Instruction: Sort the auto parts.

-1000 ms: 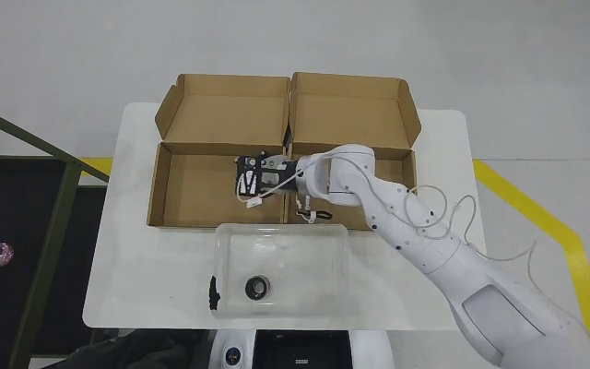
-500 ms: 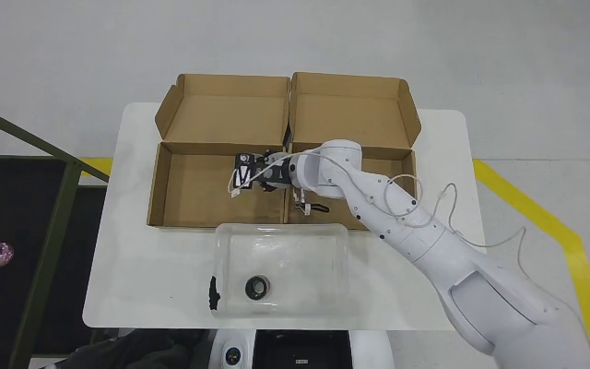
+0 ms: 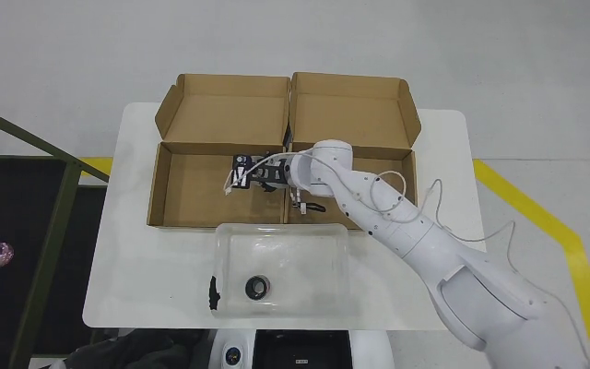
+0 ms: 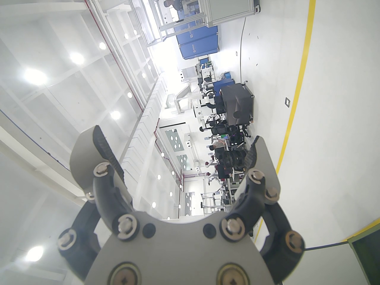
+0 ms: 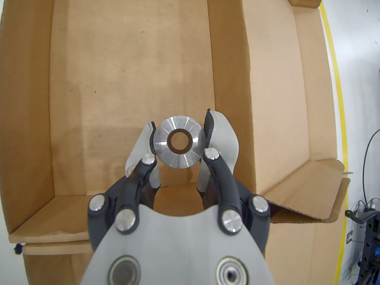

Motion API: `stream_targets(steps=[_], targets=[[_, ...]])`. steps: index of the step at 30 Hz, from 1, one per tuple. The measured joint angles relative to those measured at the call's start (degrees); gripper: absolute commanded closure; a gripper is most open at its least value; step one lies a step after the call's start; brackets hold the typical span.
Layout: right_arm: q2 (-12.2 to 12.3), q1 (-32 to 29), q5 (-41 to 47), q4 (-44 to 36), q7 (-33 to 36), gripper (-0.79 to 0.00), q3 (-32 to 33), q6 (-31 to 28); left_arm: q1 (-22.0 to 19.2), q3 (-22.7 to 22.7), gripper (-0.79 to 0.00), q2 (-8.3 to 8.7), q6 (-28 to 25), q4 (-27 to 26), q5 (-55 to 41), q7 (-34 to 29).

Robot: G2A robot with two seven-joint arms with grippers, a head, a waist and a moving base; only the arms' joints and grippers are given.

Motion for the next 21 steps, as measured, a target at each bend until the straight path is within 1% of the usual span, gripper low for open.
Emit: stream_targets(steps=[3, 6, 8, 10, 12, 15, 21], targets=[[-0.45, 0.01, -0.05, 0.81, -0.31, -0.231, 0.00, 0.09, 0.00, 0.00, -0.785, 0.00, 0.00, 0.00, 0.00, 0.00], [-0.84, 0.10, -0.50, 1.49, -0.15, -0.228, -0.03, 0.14, 0.00, 0.00, -0.785, 0.00, 0.00, 0.00, 0.00, 0.00], [-1.10, 0.12, -0.75, 1.84, 0.04, -0.243, -0.04, 0.16, 0.00, 0.00, -0.785, 0.00, 0.00, 0.00, 0.00, 0.00], [-1.32, 0.06, -1.04, 2.17, 0.14, -0.268, 0.01, 0.29, 0.00, 0.00, -0.785, 0.00, 0.00, 0.00, 0.00, 0.00], [-1.48, -0.04, -1.25, 2.43, 0.20, -0.314, 0.08, 0.37, 0.00, 0.00, -0.785, 0.00, 0.00, 0.00, 0.00, 0.00], [-1.68, -0.27, -1.73, 2.81, 0.16, -0.348, 0.23, 0.32, 0.00, 0.00, -0.785, 0.00, 0.00, 0.00, 0.00, 0.00], [-1.71, -0.78, -2.78, 1.88, -0.88, -0.354, 1.20, 0.30, 0.00, 0.00, -0.785, 0.00, 0.00, 0.00, 0.00, 0.00]])
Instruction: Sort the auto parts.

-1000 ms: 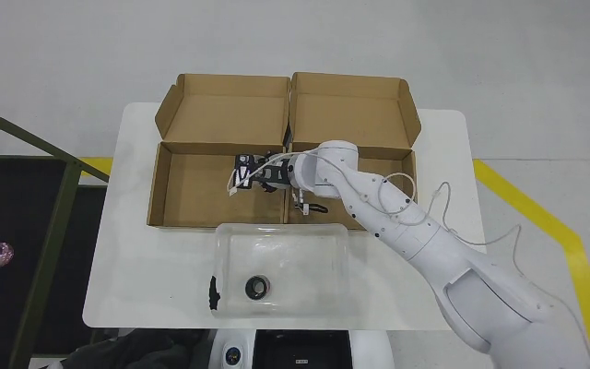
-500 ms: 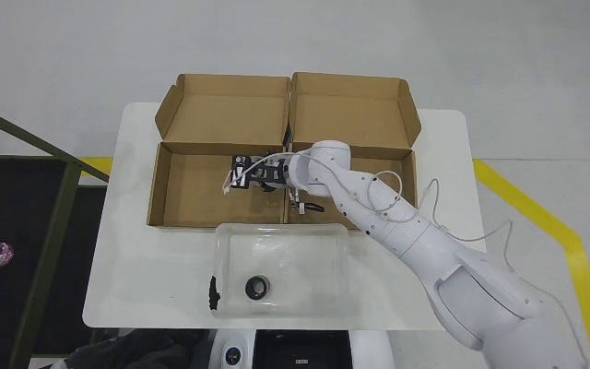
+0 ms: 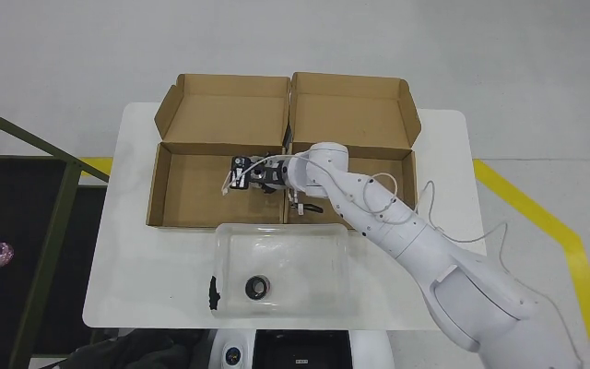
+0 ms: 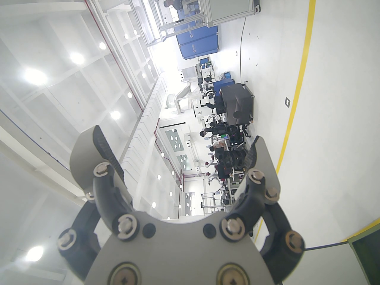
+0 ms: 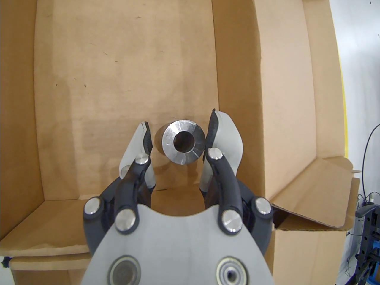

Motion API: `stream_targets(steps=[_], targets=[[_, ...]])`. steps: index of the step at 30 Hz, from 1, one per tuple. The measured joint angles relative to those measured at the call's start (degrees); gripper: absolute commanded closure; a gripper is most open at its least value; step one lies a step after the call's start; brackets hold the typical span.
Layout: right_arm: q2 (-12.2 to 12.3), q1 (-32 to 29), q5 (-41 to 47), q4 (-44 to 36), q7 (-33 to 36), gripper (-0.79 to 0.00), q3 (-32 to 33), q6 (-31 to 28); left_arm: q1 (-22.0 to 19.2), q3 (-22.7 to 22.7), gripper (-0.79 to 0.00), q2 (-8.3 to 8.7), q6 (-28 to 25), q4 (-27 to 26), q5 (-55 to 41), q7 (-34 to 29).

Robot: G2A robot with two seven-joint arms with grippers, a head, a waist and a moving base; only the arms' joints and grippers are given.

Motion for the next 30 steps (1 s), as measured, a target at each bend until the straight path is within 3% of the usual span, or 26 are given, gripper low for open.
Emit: stream_targets(steps=[9, 19, 30], targets=[[2.19, -3.58, -0.12, -9.61, 0.73, -0.372, 5.09, -2.07, 0.00, 0.00, -0.785, 0.00, 0.00, 0.00, 0.00, 0.00], [5.66, -11.99, 1.47, -24.25, 3.72, -0.391, 12.62, -6.76, 0.00, 0.00, -0.785, 0.00, 0.00, 0.00, 0.00, 0.00], [8.09, -21.18, 4.52, -35.72, 4.57, -0.465, 16.87, -11.60, 0.00, 0.00, -0.785, 0.00, 0.00, 0.00, 0.00, 0.00]])
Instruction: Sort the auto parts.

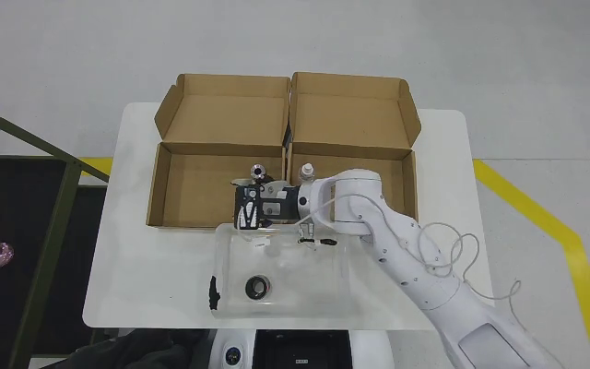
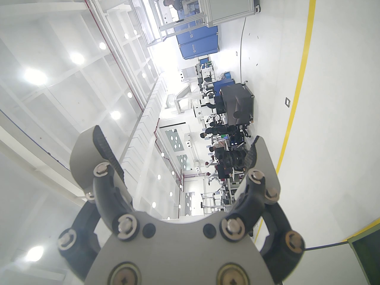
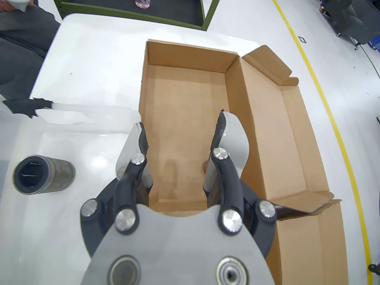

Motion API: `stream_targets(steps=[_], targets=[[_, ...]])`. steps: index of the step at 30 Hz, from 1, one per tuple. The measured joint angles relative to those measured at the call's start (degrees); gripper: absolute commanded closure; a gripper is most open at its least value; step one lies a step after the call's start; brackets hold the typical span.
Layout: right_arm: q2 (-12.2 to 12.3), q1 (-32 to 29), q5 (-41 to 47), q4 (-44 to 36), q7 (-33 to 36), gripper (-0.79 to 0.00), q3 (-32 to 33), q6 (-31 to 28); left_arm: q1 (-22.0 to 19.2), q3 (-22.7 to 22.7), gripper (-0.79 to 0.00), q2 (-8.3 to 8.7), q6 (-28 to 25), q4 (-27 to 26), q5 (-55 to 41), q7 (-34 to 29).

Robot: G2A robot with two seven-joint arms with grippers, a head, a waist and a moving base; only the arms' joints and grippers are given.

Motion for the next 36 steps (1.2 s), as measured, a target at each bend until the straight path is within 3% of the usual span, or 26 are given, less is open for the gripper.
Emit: stream_targets(steps=[16, 25, 36], targets=[[3.54, -11.66, 0.14, -9.01, -1.48, -0.542, 6.24, -6.17, 0.00, 0.00, -0.785, 0.00, 0.00, 0.00, 0.00, 0.00], [4.83, -16.52, -1.25, -11.10, -1.51, -0.554, 5.00, -10.07, 0.00, 0.00, -0.785, 0.00, 0.00, 0.00, 0.00, 0.00], [5.45, -17.94, -3.54, -8.46, -2.98, -0.551, 2.22, -10.75, 0.00, 0.00, -0.785, 0.00, 0.00, 0.00, 0.00, 0.00]])
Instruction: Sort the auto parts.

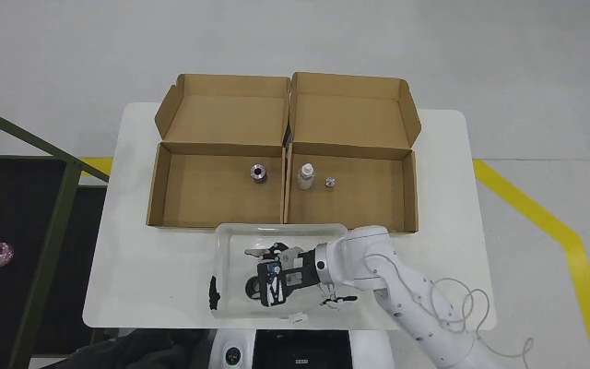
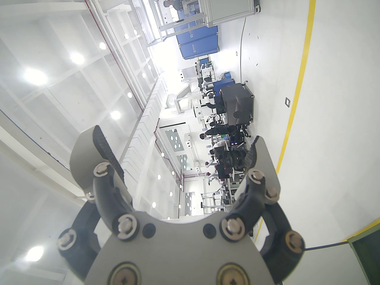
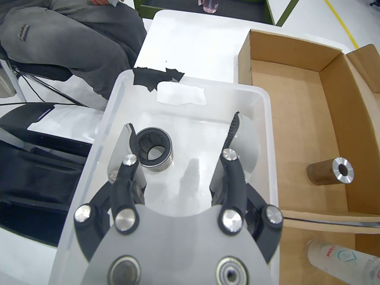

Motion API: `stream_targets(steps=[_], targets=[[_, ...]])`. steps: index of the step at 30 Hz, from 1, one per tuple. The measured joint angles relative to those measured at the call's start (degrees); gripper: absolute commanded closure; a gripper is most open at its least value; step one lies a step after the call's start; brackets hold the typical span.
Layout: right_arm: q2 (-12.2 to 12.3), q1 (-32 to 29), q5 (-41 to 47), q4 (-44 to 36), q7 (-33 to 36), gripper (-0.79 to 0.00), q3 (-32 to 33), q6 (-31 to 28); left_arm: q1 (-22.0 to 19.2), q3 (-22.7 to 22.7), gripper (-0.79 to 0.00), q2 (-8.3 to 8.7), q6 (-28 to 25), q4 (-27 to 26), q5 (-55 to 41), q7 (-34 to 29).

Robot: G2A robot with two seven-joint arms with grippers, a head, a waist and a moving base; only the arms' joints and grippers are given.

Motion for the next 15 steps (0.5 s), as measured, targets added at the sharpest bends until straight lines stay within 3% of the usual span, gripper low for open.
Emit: stream_targets(steps=[15], targets=[[0.47, 1.31, -2.30, 4.29, -0.71, -0.548, -4.38, -0.10, 0.00, 0.00, -0.785, 0.00, 0.00, 0.00, 0.00, 0.00]])
